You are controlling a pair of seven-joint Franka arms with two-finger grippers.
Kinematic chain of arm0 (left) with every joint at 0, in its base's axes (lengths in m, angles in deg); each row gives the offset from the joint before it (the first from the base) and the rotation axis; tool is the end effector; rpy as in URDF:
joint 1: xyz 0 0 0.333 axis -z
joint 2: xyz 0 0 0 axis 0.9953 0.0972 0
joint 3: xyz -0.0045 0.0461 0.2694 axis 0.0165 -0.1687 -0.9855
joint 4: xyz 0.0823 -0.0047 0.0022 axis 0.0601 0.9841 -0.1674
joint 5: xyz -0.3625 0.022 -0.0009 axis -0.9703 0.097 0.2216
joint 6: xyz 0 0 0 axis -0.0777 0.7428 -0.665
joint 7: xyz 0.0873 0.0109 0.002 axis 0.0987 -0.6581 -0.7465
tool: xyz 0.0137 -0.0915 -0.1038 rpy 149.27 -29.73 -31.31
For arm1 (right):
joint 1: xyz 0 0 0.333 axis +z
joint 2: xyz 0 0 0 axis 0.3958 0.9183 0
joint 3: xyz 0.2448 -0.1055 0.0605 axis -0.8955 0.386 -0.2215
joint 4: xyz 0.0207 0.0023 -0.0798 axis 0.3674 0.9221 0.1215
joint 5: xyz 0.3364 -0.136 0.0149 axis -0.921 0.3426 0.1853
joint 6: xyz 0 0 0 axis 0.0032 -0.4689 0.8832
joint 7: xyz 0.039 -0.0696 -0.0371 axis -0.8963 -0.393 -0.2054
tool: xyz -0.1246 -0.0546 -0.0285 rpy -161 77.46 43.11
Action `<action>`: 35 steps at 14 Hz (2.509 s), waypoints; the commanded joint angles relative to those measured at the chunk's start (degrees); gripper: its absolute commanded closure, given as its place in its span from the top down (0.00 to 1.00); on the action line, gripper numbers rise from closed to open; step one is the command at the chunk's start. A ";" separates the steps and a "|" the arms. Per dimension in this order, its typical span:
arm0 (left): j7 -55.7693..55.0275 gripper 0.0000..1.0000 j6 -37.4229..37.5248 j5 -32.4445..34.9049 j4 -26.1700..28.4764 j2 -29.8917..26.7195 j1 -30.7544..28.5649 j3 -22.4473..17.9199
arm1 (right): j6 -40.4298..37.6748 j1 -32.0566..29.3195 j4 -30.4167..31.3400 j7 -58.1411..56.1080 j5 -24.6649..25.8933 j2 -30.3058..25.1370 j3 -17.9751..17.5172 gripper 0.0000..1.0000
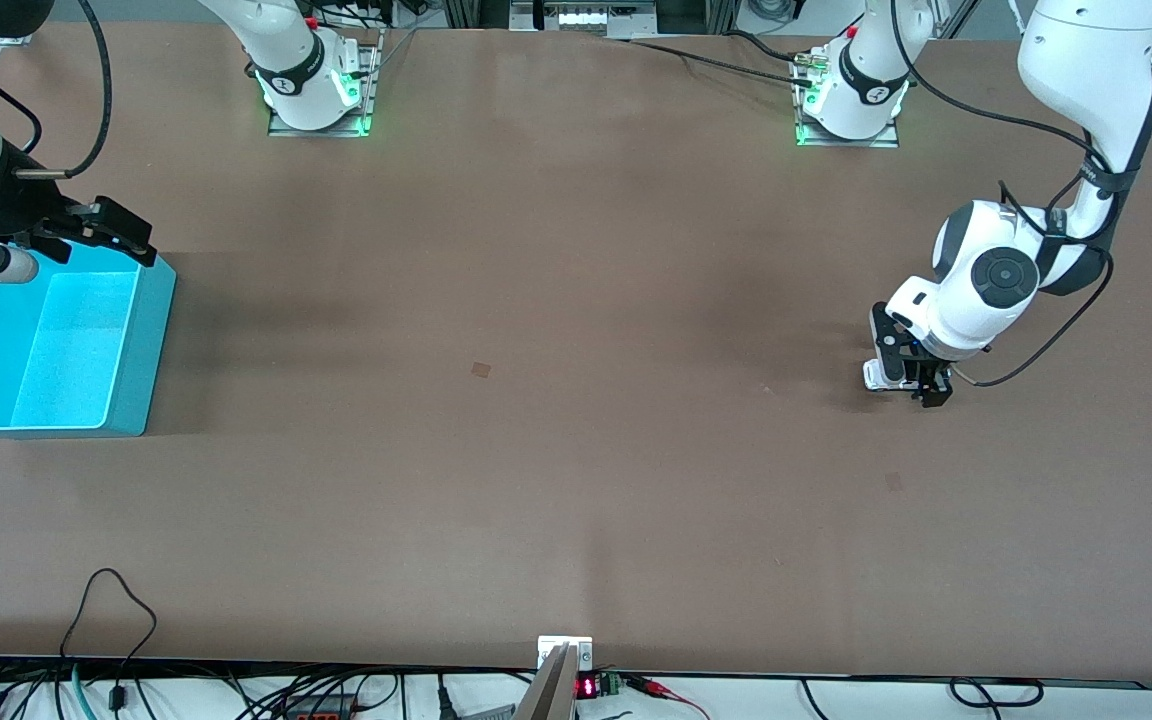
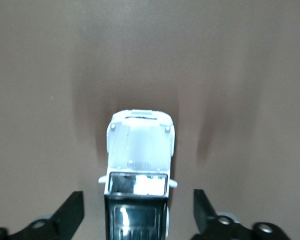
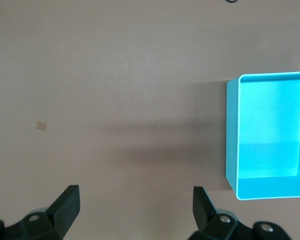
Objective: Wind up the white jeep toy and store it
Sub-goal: 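Lower the left gripper and grasp the white jeep, then drag the jeep backward along the table with the left gripper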
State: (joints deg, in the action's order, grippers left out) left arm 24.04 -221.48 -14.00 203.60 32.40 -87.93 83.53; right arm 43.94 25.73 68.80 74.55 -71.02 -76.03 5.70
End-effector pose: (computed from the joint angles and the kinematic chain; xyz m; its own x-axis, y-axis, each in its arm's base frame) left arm 0.5130 0.0052 0.1458 0.0749 -0.9868 -0.1439 -0.9971 -0.0719 -0.0260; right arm 0.5319 0.0358 0.5248 0.9993 -0.0358 -0.0077 -0.0358 -0.9994 0.0017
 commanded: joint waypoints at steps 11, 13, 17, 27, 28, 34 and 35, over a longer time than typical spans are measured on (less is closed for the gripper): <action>7.91 0.19 -0.99 1.19 -0.33 0.82 -0.54 0.25 | -0.28 -0.03 -1.14 0.05 -0.96 1.11 -0.12 1.00; 7.21 0.19 -0.99 1.19 -0.33 0.99 -1.23 0.25 | -0.28 -0.04 -1.14 0.05 -0.96 1.11 -0.12 1.00; 7.12 0.19 -0.99 1.10 -0.42 1.44 -2.03 0.25 | -0.28 -0.12 -1.14 0.05 -0.96 1.11 -0.12 1.00; 13.25 0.20 -0.99 1.19 -4.98 7.05 -13.88 0.08 | -0.28 -0.12 -1.14 0.05 -0.96 1.11 -0.12 1.00; 16.14 0.20 -0.99 1.19 -5.95 7.58 -15.20 0.08 | -0.28 -0.12 -1.14 0.05 -0.96 1.11 -0.12 1.00; 22.76 0.21 -1.26 1.19 -7.28 8.37 -18.99 -0.01 | -0.28 -0.12 -1.14 -0.03 -0.88 1.11 -0.12 1.00; 22.76 0.21 -1.26 1.19 -7.28 8.47 -19.86 -0.01 | -0.28 -0.21 -1.14 -0.03 -0.88 1.11 -0.12 1.00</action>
State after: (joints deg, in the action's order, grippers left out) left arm 45.46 -221.88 -13.98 198.17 36.46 -105.98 83.30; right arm 43.96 25.77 68.71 74.55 -71.02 -75.26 5.69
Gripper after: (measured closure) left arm 0.493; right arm 0.000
